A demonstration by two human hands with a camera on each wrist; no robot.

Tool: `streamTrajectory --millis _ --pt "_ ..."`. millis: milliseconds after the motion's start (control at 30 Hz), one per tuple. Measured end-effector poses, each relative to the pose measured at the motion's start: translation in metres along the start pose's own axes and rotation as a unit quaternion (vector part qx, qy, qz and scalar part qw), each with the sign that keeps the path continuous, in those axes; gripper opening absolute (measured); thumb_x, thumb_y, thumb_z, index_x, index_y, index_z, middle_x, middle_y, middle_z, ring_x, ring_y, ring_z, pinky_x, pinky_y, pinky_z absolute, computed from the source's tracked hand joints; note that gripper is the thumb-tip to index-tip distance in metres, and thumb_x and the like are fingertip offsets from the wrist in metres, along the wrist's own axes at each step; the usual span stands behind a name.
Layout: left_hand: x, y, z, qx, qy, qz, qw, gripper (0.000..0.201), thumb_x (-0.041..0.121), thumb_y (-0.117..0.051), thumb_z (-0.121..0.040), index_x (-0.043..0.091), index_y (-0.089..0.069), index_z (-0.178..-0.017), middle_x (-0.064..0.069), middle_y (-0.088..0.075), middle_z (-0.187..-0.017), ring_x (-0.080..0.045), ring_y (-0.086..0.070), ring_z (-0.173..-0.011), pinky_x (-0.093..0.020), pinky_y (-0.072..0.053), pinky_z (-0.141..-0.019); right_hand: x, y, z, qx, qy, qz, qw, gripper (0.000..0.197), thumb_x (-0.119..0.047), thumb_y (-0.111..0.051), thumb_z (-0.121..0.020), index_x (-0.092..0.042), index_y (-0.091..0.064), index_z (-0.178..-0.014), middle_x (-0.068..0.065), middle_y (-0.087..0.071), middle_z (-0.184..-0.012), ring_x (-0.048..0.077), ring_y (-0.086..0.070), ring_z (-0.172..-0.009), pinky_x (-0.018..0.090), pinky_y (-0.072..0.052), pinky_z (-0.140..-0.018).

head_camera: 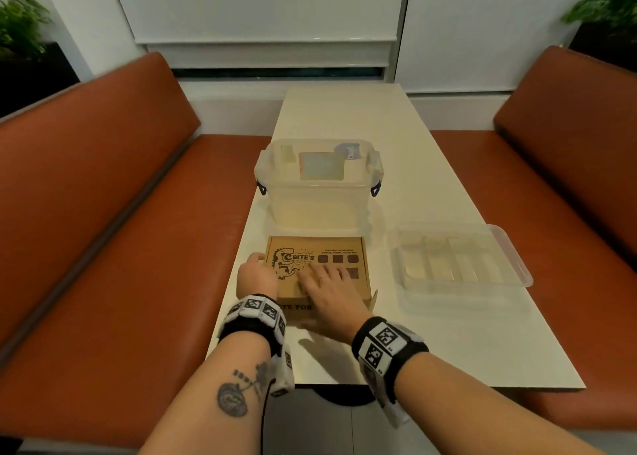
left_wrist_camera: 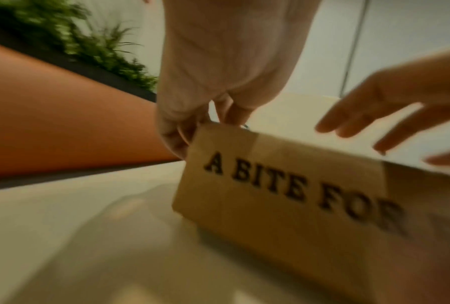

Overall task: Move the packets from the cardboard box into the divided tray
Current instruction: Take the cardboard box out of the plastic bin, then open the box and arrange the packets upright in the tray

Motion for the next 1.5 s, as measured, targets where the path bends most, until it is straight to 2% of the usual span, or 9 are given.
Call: streamTrajectory --millis 167,267,367,533,667,833,967,1200,1500 --pt "-0.011 0.016 -0.016 -0.049 -0.003 0.087 0.995 0.027 0.012 -0.053 -0.094 0.016 -0.068 -0.116 -0.011 -0.066 -0.118 -0.026 -0.062 -0.088 -0.03 -0.051 -0.07 -0.002 -0.008 0.003 0.005 0.01 0.046 0.999 0.065 -0.02 -0.056 -0.09 -0.011 -0.02 -0.143 0.019 -0.034 -0.144 0.036 -0.036 -0.128 0.055 -0.032 -0.106" --pt "-0.018 0.019 -0.019 -0.086 -0.001 0.152 0.985 0.023 0.011 -0.058 -0.092 0.01 -0.07 -0.112 -0.013 -0.069 -0.111 -0.032 -0.067 -0.092 -0.038 -0.056 -0.081 -0.005 -0.008 0.006 -0.004 0.009 0.059 0.998 0.066 -0.022 -0.057 -0.091 -0.013 -0.017 -0.143 0.022 -0.033 -0.144 0.039 -0.035 -0.129 0.059 -0.029 -0.107" --pt "-0.021 0.02 -0.021 -0.129 -0.002 0.176 0.976 0.023 0.007 -0.056 -0.093 0.006 -0.069 -0.112 -0.014 -0.07 -0.104 -0.029 -0.066 -0.08 -0.036 -0.056 -0.073 -0.006 0.002 0.006 0.01 0.002 0.05 0.999 0.065 -0.026 -0.059 -0.087 -0.015 -0.022 -0.139 0.02 -0.038 -0.141 0.038 -0.038 -0.127 0.058 -0.028 -0.108" --pt "-0.017 0.021 -0.032 -0.163 -0.011 0.132 0.978 0.033 -0.005 -0.041 -0.093 0.007 -0.068 -0.108 -0.018 -0.066 -0.087 -0.024 -0.056 -0.065 -0.039 -0.05 -0.072 0.003 0.043 -0.007 0.12 -0.013 0.035 0.992 0.047 -0.035 -0.056 -0.079 -0.017 -0.044 -0.12 0.006 -0.056 -0.114 0.027 -0.053 -0.099 0.043 -0.039 -0.092" --pt "-0.005 0.019 -0.036 -0.177 -0.053 0.069 0.98 0.029 0.004 -0.053 -0.091 0.012 -0.064 -0.116 -0.023 -0.069 -0.103 -0.035 -0.065 -0.085 -0.045 -0.054 -0.076 0.017 0.076 -0.029 0.22 -0.038 0.052 0.973 0.035 -0.031 -0.052 -0.08 -0.012 -0.054 -0.109 0.006 -0.059 -0.098 0.026 -0.054 -0.085 0.041 -0.041 -0.082" --pt "-0.003 0.01 -0.033 -0.157 -0.111 0.025 0.981 0.038 0.02 -0.059 -0.091 0.018 -0.059 -0.129 -0.016 -0.071 -0.101 -0.033 -0.065 -0.094 -0.037 -0.053 -0.08 0.039 0.116 -0.077 0.082 -0.072 0.069 0.992 0.028 -0.026 -0.049 -0.09 -0.011 -0.048 -0.113 0.01 -0.06 -0.106 0.031 -0.055 -0.096 0.04 -0.037 -0.083" --pt "-0.005 0.007 -0.035 -0.137 -0.104 0.021 0.985 0.038 0.031 -0.058 -0.092 0.018 -0.06 -0.127 -0.012 -0.072 -0.1 -0.027 -0.065 -0.092 -0.028 -0.048 -0.072 0.054 0.138 -0.111 -0.005 -0.09 0.021 0.996 0.017 -0.031 -0.048 -0.092 -0.014 -0.049 -0.097 0.01 -0.063 -0.104 0.029 -0.059 -0.095 0.039 -0.04 -0.083" --pt "0.027 0.009 -0.041 -0.069 -0.102 0.107 0.986 0.056 0.029 -0.058 -0.093 0.012 -0.038 -0.143 -0.011 -0.048 -0.14 -0.028 -0.049 -0.125 -0.041 -0.043 -0.103 0.082 0.138 -0.13 0.073 -0.099 0.041 0.991 0.027 -0.031 -0.045 -0.096 -0.011 -0.062 -0.102 0.011 -0.066 -0.103 0.03 -0.06 -0.098 0.04 -0.041 -0.086" --pt "0.08 0.012 -0.068 -0.026 -0.176 0.209 0.962 0.062 0.041 -0.055 -0.092 0.015 -0.034 -0.145 -0.006 -0.043 -0.146 -0.025 -0.045 -0.13 -0.041 -0.039 -0.108 0.106 0.137 -0.124 0.203 -0.183 0.054 0.96 0.055 -0.059 -0.049 -0.087 -0.012 -0.062 -0.111 0.011 -0.062 -0.114 0.03 -0.053 -0.105 0.04 -0.036 -0.088"
Point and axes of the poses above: each hand's wrist, its own z-axis away from the middle knuckle, its own y-axis out of the back of the hand, x = y × z, the point moved 1 cm from there along -z, towards the middle knuckle
